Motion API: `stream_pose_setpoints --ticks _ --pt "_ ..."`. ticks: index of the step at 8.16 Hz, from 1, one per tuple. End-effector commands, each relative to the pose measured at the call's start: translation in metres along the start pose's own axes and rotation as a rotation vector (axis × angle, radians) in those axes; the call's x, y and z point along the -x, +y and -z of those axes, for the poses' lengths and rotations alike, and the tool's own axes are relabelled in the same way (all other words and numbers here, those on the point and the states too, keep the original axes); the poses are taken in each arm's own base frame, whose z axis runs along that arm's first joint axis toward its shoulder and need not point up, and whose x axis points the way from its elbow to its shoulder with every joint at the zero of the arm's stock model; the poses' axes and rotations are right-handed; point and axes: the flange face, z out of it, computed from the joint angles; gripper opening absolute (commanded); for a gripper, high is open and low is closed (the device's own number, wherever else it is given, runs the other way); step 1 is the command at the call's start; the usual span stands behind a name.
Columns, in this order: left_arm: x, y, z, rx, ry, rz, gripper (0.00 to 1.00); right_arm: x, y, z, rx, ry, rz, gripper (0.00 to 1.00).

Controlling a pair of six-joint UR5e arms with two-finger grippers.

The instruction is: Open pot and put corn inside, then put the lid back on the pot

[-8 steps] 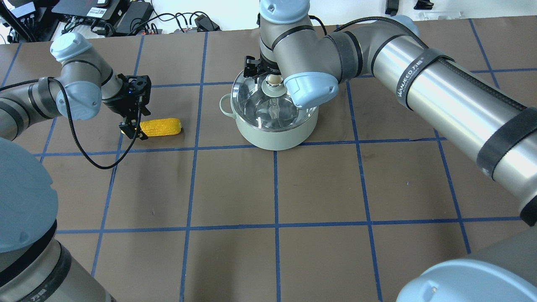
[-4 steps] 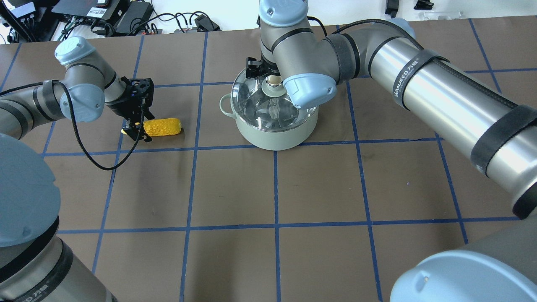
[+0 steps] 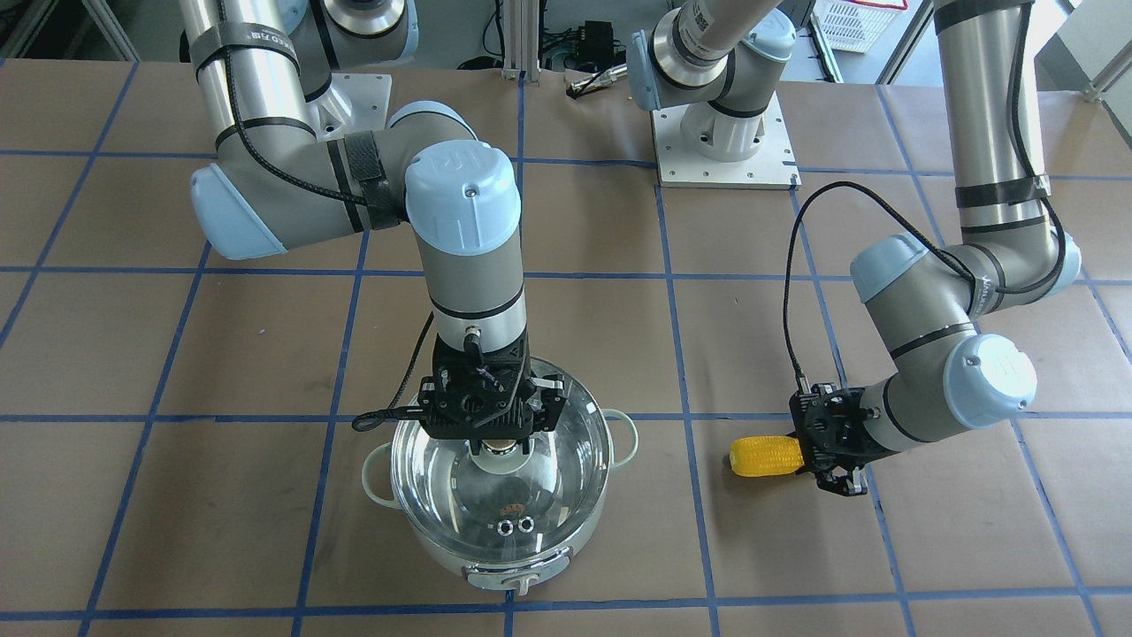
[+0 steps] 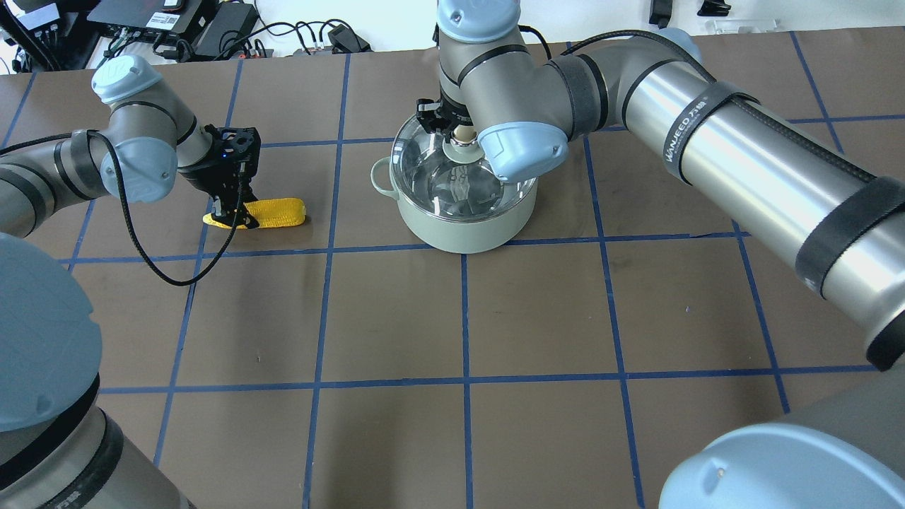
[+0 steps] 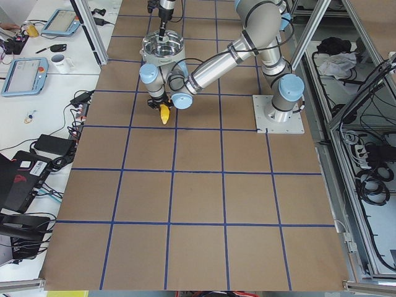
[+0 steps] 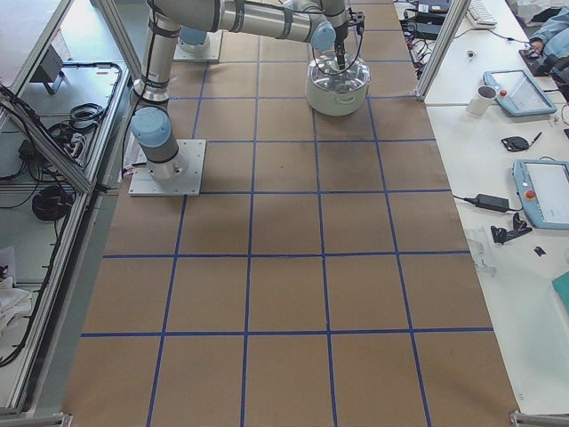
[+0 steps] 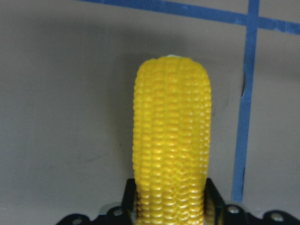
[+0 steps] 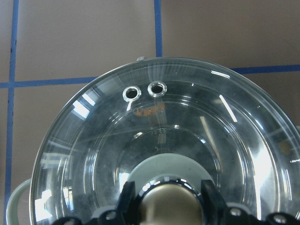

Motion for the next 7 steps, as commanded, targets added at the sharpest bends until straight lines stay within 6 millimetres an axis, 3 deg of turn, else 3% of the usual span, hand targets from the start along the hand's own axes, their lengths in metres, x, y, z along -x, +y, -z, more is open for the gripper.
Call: stream_pose_setpoints --ticks 1,3,5,7 --pt "-0.010 -0.017 0.036 0.104 -0.036 -0.036 0.00 0.001 -0.005 0.011 -0.020 -0.006 0.000 0.29" --pt "-0.019 -0.025 0.068 0.112 -0.083 -0.046 0.00 -0.002 -0.010 0.049 -0.059 -0.019 -0.003 0.29" --pt "-0.042 -0.051 0.126 0.115 -0.187 -0.065 0.00 -0.024 -0.001 0.092 -0.026 0.006 0.036 0.28" --pt "-0.060 -0.094 0.157 0.043 -0.261 -0.126 0.00 -0.087 0.003 0.149 0.045 0.040 -0.027 0.28"
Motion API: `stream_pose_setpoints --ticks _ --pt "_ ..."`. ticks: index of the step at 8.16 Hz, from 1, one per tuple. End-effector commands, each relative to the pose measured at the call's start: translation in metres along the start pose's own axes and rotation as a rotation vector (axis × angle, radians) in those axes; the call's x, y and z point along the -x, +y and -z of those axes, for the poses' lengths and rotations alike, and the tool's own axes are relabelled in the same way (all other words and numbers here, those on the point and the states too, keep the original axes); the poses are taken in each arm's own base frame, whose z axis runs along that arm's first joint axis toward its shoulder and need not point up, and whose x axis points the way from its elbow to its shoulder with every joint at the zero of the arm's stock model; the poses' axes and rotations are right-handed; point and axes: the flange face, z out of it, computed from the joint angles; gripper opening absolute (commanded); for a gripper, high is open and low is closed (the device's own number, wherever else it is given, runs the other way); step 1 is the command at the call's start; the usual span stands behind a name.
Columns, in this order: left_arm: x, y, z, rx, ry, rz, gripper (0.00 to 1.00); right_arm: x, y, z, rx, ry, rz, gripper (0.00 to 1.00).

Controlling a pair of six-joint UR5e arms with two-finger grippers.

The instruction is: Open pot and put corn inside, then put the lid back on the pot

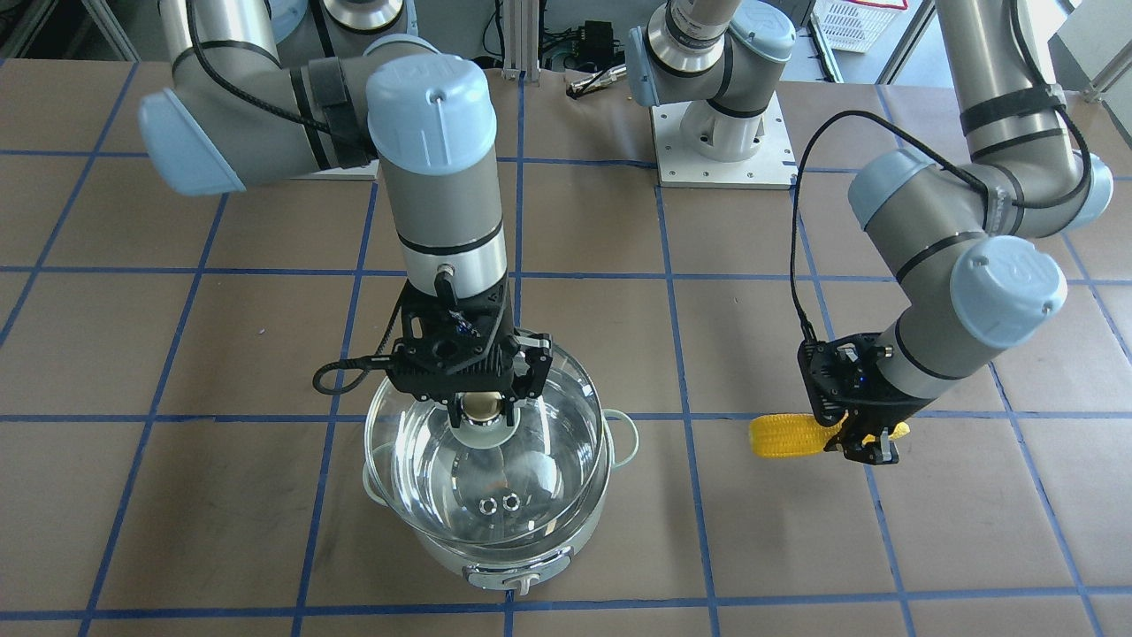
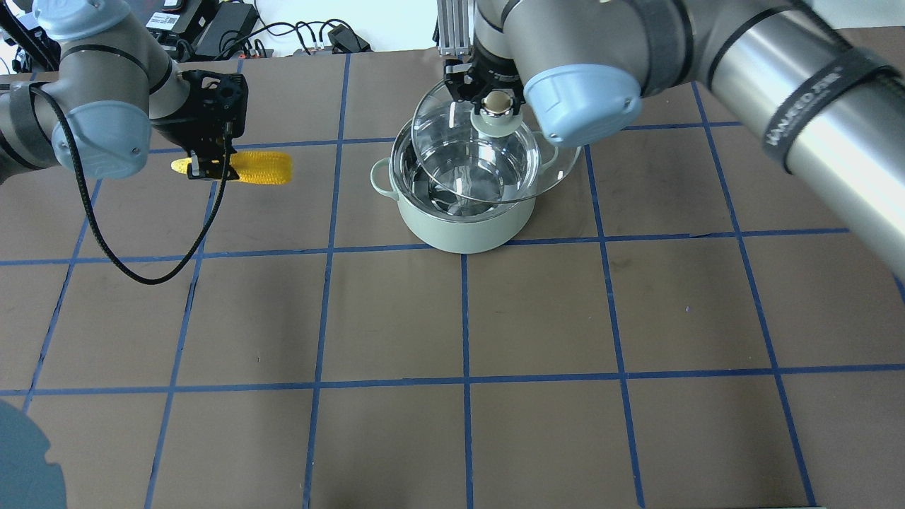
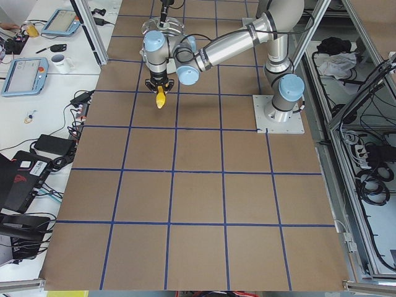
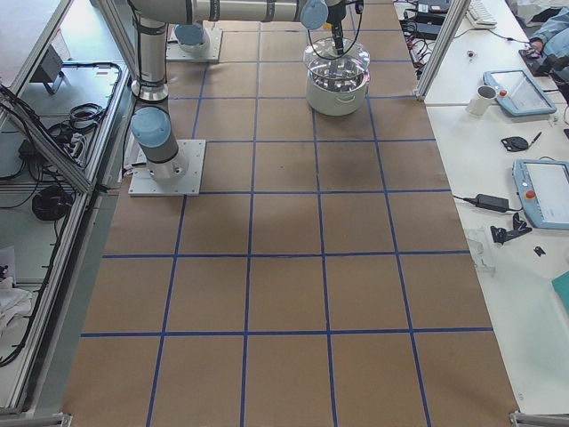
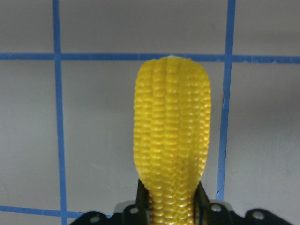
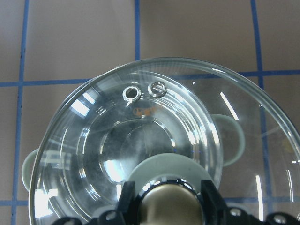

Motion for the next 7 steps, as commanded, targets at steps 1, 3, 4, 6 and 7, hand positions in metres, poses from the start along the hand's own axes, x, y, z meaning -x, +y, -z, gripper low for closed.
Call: stream_pose_setpoints --ticks 1,3,4,6,7 --pt "-0.011 -0.065 0.050 -0.088 -0.129 -0.044 0.00 -0.086 0.010 0.077 0.090 0.046 -0.013 0.28" --pt "-0.017 -0.142 0.066 -0.116 -0.271 -0.049 0.00 -0.123 0.035 0.117 0.169 0.065 -0.007 0.28" --pt "-0.026 -0.175 0.070 -0.141 -0.297 -0.027 0.00 -0.125 0.044 0.121 0.183 0.066 -0.009 0.29" --pt "-0.040 -0.225 0.073 -0.198 -0.329 0.049 0.00 -0.124 0.046 0.118 0.192 0.057 -0.004 0.29" --pt "-0.041 -0.238 0.063 -0.218 -0.316 0.111 0.00 -0.124 0.046 0.118 0.189 0.052 -0.003 0.29"
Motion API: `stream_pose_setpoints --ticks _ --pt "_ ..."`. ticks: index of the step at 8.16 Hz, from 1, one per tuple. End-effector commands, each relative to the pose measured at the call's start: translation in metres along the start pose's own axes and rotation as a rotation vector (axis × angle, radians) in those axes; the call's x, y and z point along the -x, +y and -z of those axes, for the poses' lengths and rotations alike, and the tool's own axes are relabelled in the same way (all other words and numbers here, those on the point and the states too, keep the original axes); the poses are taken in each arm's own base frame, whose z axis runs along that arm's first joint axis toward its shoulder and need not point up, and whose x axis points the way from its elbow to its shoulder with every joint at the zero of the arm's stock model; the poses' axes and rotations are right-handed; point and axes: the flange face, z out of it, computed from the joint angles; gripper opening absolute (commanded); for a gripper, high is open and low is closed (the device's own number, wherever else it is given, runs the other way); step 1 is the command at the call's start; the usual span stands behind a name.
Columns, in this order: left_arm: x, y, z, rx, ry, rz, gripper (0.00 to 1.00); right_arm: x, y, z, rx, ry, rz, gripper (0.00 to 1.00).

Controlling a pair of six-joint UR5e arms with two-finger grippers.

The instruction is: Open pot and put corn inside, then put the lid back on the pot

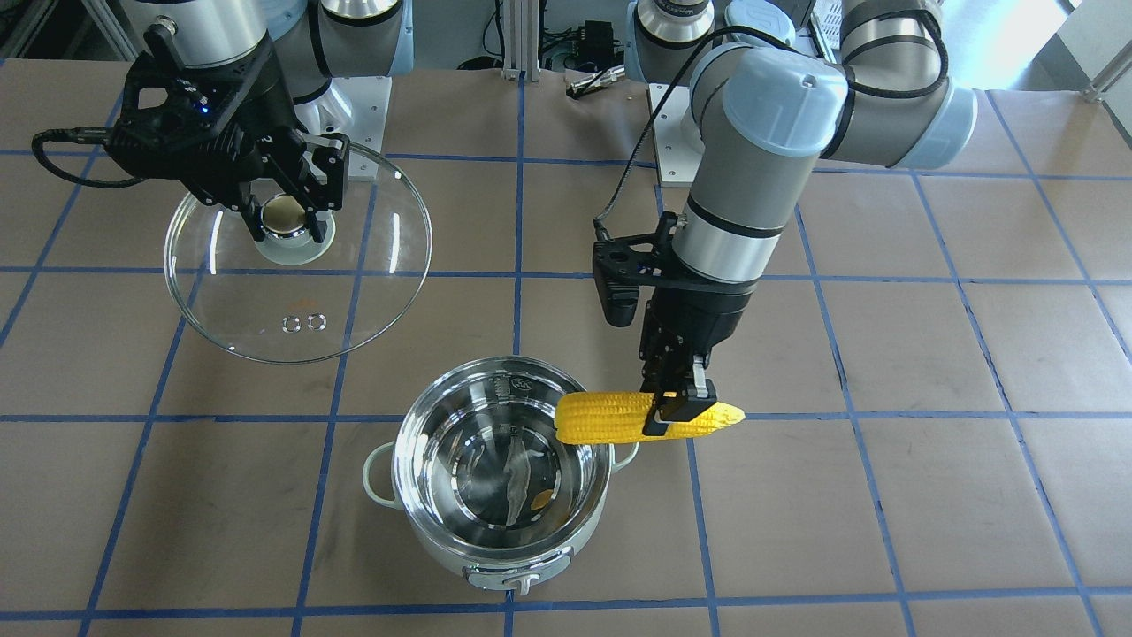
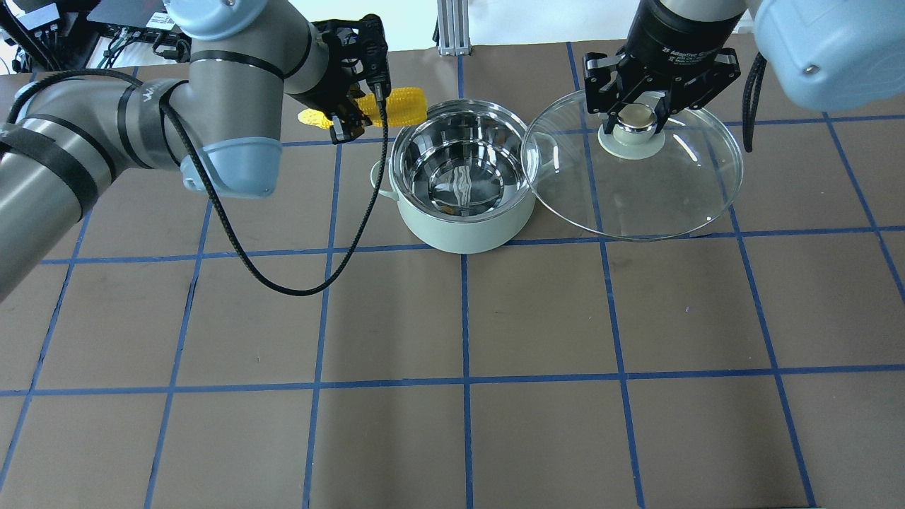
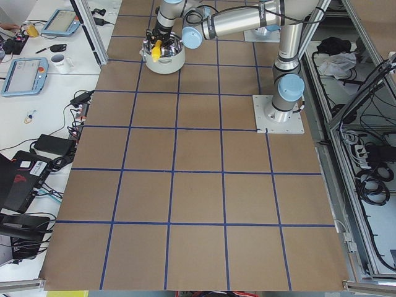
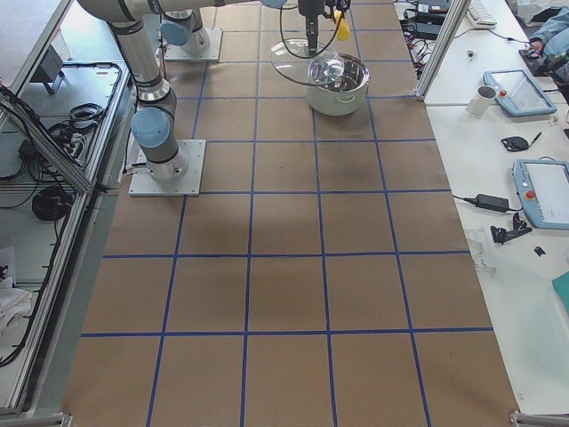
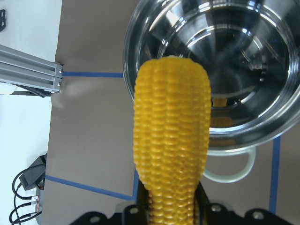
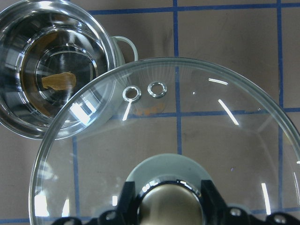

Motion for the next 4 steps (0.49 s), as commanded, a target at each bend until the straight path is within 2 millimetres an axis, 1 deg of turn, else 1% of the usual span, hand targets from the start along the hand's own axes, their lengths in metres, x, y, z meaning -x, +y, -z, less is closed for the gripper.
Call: stream_pose_setpoints --ticks 1,3,4 --pt "-0.016 -0.049 -0.024 -0.046 -0.015 0.098 0.00 0.000 0.002 0.001 0.003 -0.009 0.006 0.29" --pt "-0.031 -0.081 -0.059 -0.056 0.029 0.103 0.00 0.000 0.001 0.001 -0.002 -0.010 0.009 0.29" --pt "-0.032 -0.091 -0.073 -0.060 0.042 0.091 0.00 0.000 0.002 0.002 -0.003 -0.010 0.009 0.29"
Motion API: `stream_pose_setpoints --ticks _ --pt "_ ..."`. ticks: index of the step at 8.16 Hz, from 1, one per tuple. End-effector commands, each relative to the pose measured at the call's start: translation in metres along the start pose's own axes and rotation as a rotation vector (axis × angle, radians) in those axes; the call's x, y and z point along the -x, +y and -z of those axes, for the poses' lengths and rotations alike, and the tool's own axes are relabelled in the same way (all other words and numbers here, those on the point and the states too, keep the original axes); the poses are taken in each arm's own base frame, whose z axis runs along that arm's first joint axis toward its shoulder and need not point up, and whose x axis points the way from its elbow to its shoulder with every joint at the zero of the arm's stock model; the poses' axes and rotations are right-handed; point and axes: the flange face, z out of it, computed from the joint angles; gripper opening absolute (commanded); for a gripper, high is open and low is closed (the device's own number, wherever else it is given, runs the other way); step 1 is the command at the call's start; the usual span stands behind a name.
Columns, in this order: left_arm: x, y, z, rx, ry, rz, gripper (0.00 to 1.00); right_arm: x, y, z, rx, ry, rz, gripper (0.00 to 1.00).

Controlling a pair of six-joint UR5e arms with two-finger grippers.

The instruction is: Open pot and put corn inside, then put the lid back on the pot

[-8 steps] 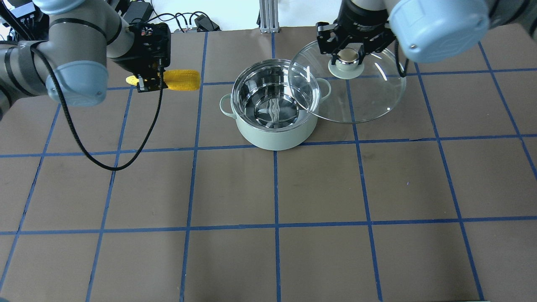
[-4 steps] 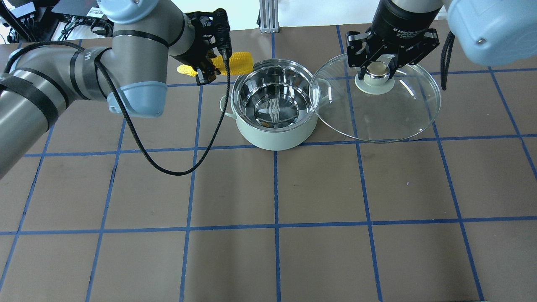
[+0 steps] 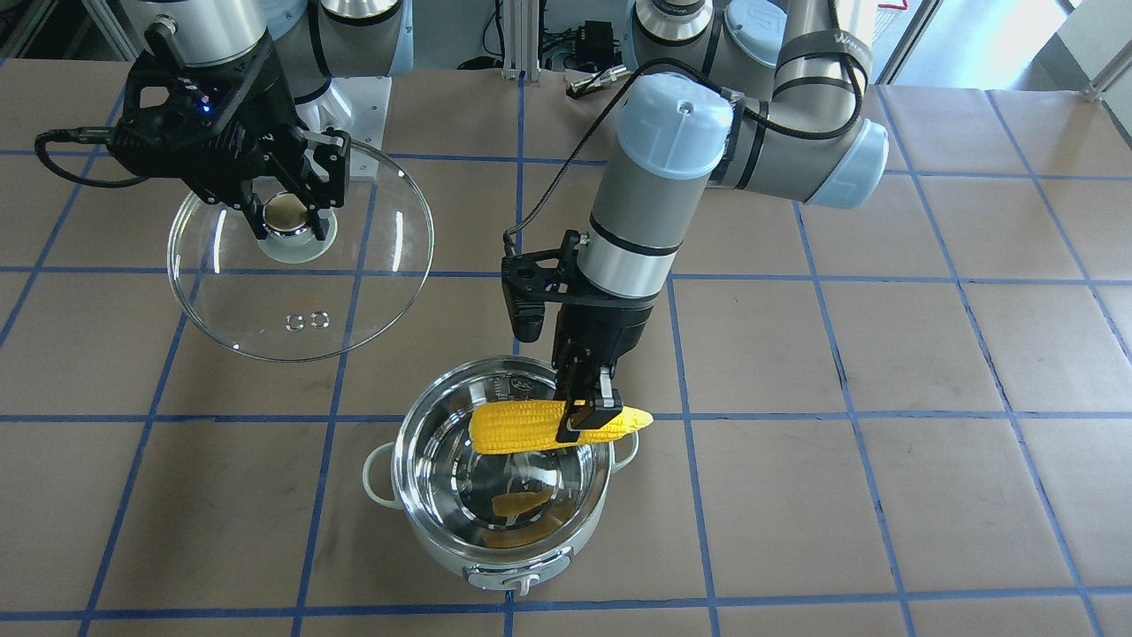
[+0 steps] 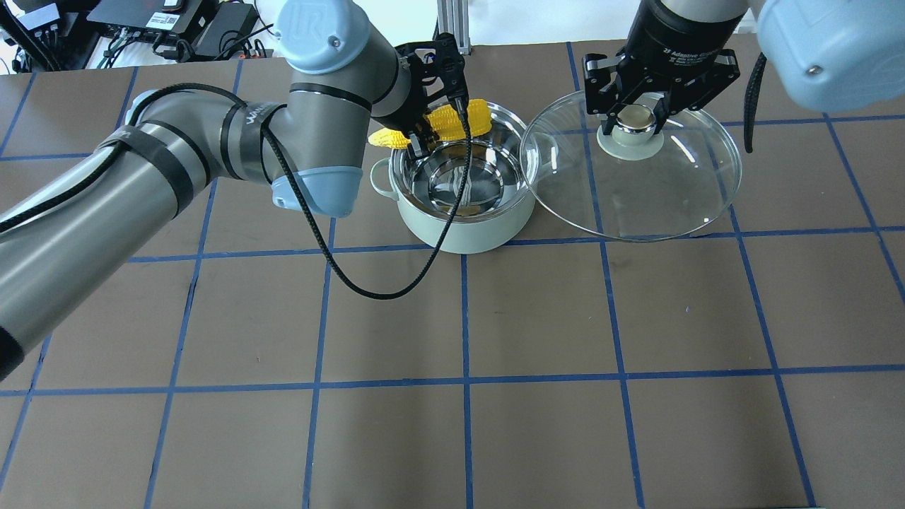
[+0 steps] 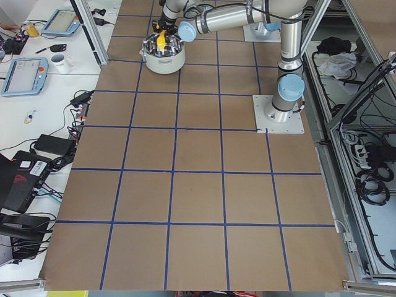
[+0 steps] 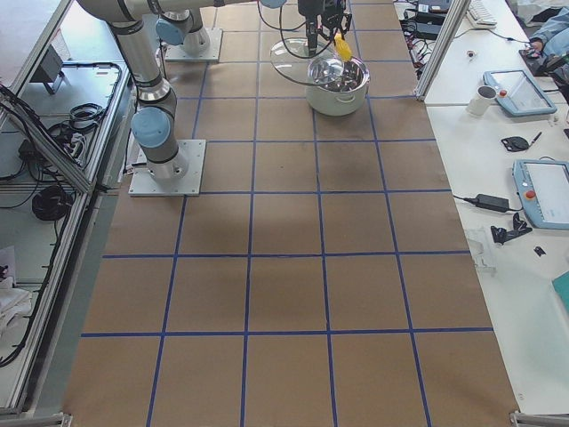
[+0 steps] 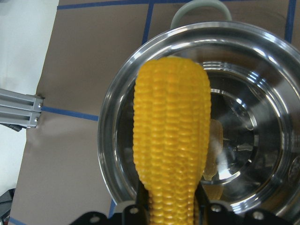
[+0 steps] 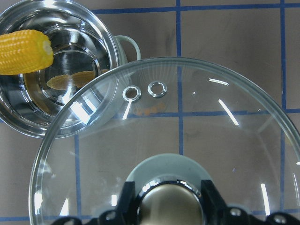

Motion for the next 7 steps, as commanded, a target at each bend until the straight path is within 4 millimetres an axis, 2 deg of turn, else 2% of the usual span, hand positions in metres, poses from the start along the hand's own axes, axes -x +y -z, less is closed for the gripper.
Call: stream_pose_setpoints --ticks 1,3,4,5,6,7 --pt "-0.010 -0.032 -0.038 -0.012 0.037 -0.016 0.00 0.000 0.000 0.000 -0.001 0.001 0.003 0.28" --pt "-0.017 -0.036 -0.053 -0.004 0.059 -0.018 0.00 0.000 -0.001 0.000 -0.004 0.001 0.003 0.28" --pt "-0.019 -0.033 -0.068 0.006 0.080 -0.013 0.13 0.000 -0.001 0.000 -0.005 0.001 0.003 0.27" --pt "-0.020 -0.032 -0.073 0.010 0.085 -0.008 0.53 0.000 -0.001 0.000 -0.005 0.001 0.003 0.27" --pt "-0.019 -0.032 -0.072 0.012 0.083 0.012 0.64 0.000 -0.001 0.000 -0.004 0.001 0.003 0.27" --pt "-0.018 -0.033 -0.071 0.013 0.080 0.086 0.96 0.000 -0.001 0.000 -0.005 0.001 0.003 0.27"
